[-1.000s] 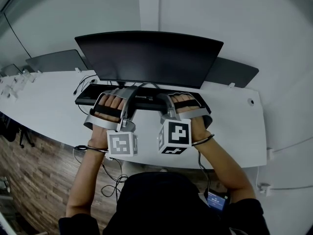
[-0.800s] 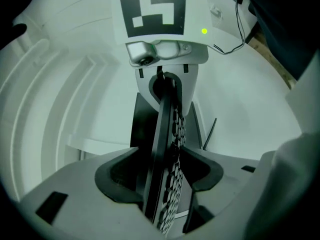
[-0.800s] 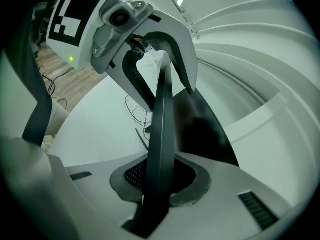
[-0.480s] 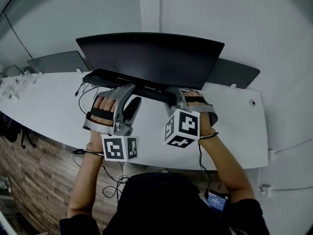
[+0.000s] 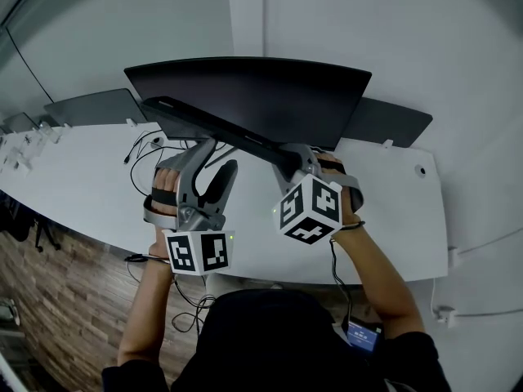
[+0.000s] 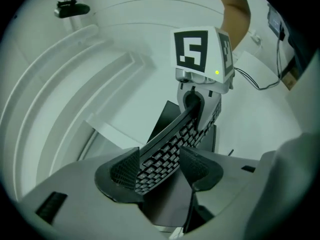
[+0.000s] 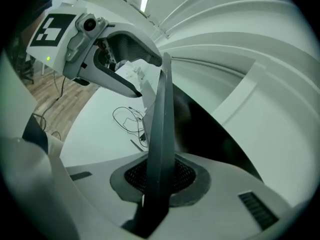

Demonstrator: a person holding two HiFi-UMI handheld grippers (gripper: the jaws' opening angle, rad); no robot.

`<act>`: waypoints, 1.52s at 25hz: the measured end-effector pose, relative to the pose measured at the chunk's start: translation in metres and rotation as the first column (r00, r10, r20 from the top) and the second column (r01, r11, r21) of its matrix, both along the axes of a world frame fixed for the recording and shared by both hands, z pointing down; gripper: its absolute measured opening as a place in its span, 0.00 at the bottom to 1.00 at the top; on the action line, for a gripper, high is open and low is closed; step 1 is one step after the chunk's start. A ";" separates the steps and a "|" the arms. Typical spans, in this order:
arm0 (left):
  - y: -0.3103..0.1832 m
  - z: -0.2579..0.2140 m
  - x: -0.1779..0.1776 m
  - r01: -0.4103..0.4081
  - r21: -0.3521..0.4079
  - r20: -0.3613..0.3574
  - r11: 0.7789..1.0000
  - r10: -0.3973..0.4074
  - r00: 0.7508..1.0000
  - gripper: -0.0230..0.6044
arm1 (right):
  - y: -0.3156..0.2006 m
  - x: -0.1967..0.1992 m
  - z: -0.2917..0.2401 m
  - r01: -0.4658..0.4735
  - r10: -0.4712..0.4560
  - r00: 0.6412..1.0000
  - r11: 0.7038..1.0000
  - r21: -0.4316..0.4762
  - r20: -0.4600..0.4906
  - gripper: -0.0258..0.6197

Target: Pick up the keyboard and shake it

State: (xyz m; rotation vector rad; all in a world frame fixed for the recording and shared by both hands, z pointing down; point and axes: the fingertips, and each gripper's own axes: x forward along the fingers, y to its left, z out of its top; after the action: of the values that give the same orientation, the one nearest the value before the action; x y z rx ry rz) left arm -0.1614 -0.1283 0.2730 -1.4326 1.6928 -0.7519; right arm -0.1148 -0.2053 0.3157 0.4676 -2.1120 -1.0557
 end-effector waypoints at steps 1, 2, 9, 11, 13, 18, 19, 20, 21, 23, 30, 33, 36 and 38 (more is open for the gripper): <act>0.001 -0.001 -0.002 -0.010 0.006 -0.048 1.000 0.010 0.999 0.44 | 0.001 0.000 -0.002 0.002 -0.001 1.000 1.000 -0.020 0.018 0.15; 0.001 -0.002 -0.005 -0.025 0.010 -0.105 1.000 0.026 0.994 0.44 | 0.002 0.000 -0.003 0.005 -0.003 0.999 0.999 -0.046 0.038 0.15; -0.001 0.005 -0.014 -0.079 0.001 -0.309 0.997 0.075 0.948 0.44 | 0.006 0.001 -0.018 0.037 0.002 0.982 0.979 -0.202 0.188 0.15; 0.000 0.011 -0.015 -0.090 -0.004 -0.350 0.996 0.083 0.933 0.44 | 0.010 0.001 -0.022 0.050 -0.001 0.976 0.974 -0.221 0.219 0.15; -0.001 0.017 -0.014 -0.101 -0.011 -0.391 0.995 0.089 0.916 0.44 | 0.012 0.002 -0.025 0.067 0.003 0.966 0.963 -0.262 0.258 0.15; -0.005 0.031 -0.011 -0.133 -0.019 -0.466 0.991 0.109 0.878 0.44 | 0.019 0.002 -0.039 0.153 -0.003 0.927 0.915 -0.374 0.374 0.15; -0.005 0.031 -0.009 -0.140 -0.012 -0.477 0.990 0.117 0.871 0.44 | 0.021 0.002 -0.042 0.174 -0.007 0.918 0.905 -0.388 0.395 0.15; -0.004 0.031 -0.008 -0.146 -0.007 -0.485 0.989 0.125 0.866 0.44 | 0.024 0.003 -0.045 0.195 -0.011 0.909 0.895 -0.402 0.417 0.15; -0.003 0.032 -0.006 -0.153 -0.004 -0.494 0.988 0.131 0.859 0.44 | 0.026 0.003 -0.048 0.217 -0.016 0.899 0.884 -0.414 0.438 0.15; -0.002 0.035 -0.002 -0.172 0.002 -0.525 0.985 0.147 0.838 0.44 | 0.031 0.005 -0.053 0.262 -0.023 0.878 0.860 -0.439 0.478 0.15; 0.007 0.031 0.013 -0.275 0.103 -0.728 0.956 0.261 0.633 0.44 | 0.046 0.023 -0.080 0.411 -0.019 0.789 0.759 -0.504 0.614 0.15; 0.020 0.022 0.015 -0.353 0.190 -0.843 0.916 0.336 0.420 0.44 | 0.061 0.024 -0.099 0.474 -0.034 0.752 0.721 -0.505 0.658 0.15; 0.027 0.026 0.012 -0.404 0.249 -0.890 0.880 0.372 0.262 0.44 | 0.068 0.018 -0.105 0.525 -0.040 0.715 0.690 -0.498 0.698 0.15; 0.025 0.036 0.012 -0.427 0.275 -0.897 0.862 0.389 0.208 0.44 | 0.068 0.015 -0.103 0.558 -0.041 0.689 0.666 -0.494 0.723 0.15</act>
State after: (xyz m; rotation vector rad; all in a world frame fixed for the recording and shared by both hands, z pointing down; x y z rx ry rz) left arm -0.1496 -0.1029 0.3090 -2.4920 1.8565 0.5805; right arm -0.1003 -0.1376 0.2126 0.0592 -3.1217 -0.1371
